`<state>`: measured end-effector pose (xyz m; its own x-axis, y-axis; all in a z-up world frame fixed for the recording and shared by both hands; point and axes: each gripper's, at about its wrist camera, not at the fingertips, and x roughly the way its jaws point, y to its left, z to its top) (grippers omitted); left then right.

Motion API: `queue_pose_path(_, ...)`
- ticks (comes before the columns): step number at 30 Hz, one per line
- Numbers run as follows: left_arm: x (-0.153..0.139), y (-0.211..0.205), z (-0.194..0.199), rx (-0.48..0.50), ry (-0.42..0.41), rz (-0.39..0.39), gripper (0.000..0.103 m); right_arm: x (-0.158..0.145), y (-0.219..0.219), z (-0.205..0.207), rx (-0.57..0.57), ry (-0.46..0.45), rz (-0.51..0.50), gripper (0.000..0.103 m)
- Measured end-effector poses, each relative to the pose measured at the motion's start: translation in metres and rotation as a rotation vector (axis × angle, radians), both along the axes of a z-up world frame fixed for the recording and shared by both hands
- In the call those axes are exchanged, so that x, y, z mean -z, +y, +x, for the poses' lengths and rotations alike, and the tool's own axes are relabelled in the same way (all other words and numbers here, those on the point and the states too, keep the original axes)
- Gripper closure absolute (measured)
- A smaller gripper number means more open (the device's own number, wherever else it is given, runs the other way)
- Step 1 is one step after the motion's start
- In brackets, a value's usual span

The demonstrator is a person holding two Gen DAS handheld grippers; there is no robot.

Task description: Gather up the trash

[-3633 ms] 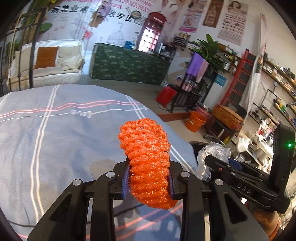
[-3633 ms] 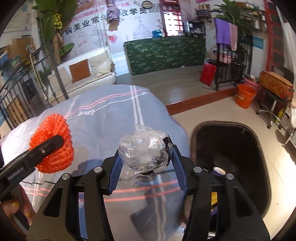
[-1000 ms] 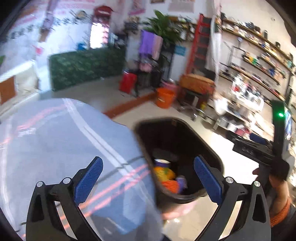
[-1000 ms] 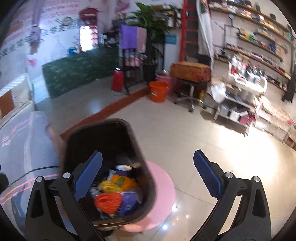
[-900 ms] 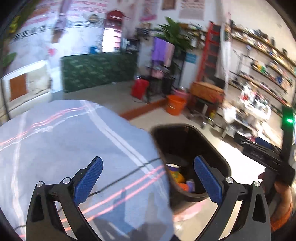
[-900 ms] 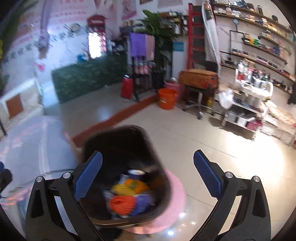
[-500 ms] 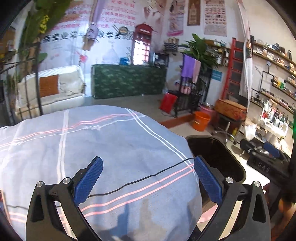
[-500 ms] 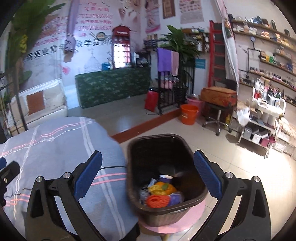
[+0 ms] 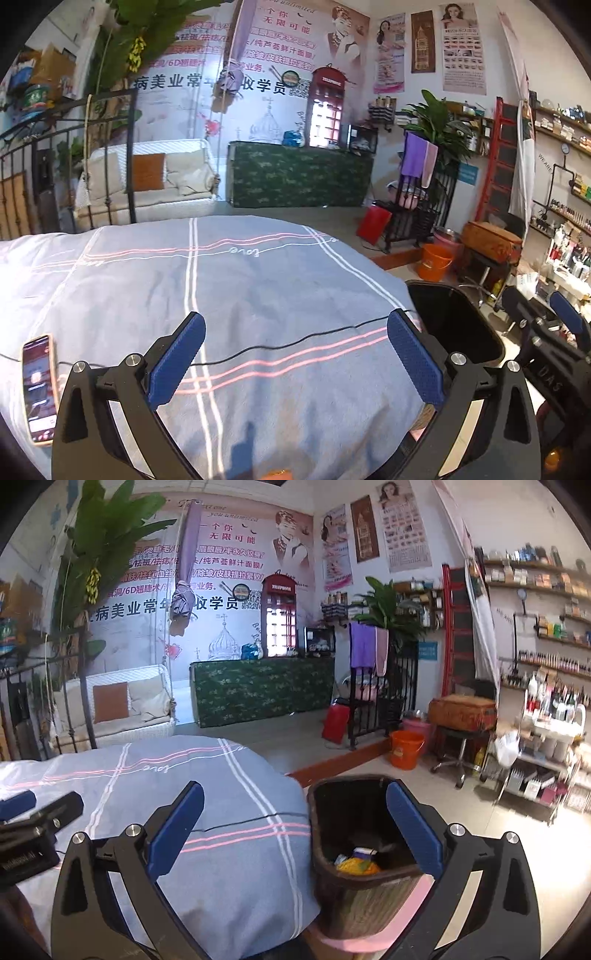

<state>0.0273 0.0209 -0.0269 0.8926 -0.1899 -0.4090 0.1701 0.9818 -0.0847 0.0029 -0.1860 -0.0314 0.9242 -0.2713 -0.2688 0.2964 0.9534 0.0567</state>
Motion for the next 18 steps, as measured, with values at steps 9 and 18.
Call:
queue_pose_path(9,-0.006,0.014,-0.012,-0.047,-0.040,-0.027,0.006,0.000,0.009,-0.010,-0.015,-0.004,-0.006,0.006)
queue_pose_path(18,-0.006,0.016,-0.014,-0.054,-0.051,-0.031,0.006,0.001,0.010,-0.013,0.004,-0.009,-0.004,0.006)
